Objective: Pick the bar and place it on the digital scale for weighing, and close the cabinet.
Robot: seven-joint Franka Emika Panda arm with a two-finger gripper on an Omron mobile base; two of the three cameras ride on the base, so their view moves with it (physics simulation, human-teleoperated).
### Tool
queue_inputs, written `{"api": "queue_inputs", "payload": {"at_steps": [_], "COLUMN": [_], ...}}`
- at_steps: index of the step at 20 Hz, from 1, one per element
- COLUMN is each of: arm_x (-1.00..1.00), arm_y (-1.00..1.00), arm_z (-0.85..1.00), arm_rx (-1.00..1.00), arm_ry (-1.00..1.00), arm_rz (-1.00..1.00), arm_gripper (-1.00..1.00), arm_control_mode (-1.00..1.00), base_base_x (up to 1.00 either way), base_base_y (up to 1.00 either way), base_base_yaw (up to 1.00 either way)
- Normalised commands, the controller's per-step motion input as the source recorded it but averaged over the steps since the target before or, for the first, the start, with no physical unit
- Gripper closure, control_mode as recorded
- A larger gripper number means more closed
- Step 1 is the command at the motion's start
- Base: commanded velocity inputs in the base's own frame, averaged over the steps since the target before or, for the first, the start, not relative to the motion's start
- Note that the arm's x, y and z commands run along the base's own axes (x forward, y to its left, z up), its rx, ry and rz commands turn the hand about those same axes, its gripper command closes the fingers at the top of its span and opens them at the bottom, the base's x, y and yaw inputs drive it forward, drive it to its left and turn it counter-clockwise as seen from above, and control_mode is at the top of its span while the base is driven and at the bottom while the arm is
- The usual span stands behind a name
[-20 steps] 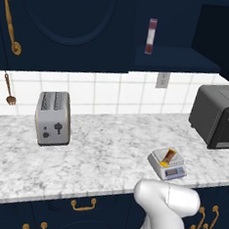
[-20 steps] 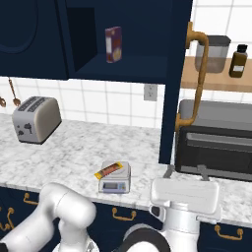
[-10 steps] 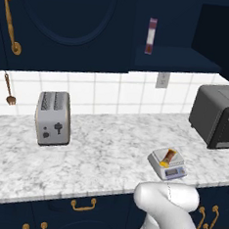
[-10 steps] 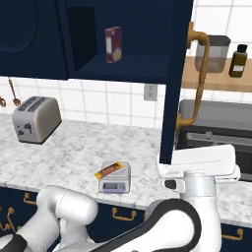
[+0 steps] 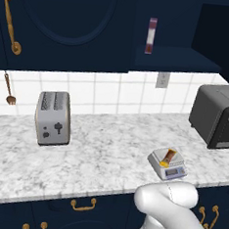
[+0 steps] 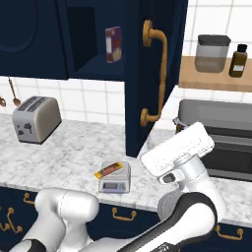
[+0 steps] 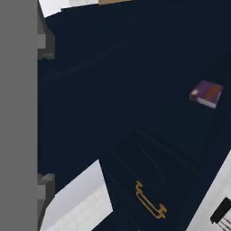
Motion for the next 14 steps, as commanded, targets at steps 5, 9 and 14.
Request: {"api": "queue_inputs", "payload": {"at_steps": [5,9,14], "arm_x": [0.01,0.09,0.17], "arm_y": [1.00,1.00,1.00], "arm_z": [0.98,0.89,0.89], "arm_rx": [-0.01,-0.10,-0.22], "arm_ry": [-0.05,0.05,0.02], "arm_rz": [0.46,0.36,0.33], "arm_gripper": [-1.00,-1.00,-1.00], "arm_control_mode": [-1.00,-1.00,-1.00], "base_base_x": [0.00,0.00,0.00], "base_base_y": [0.00,0.00,0.00], "base_base_yaw": [0.00,0.00,0.00]}}
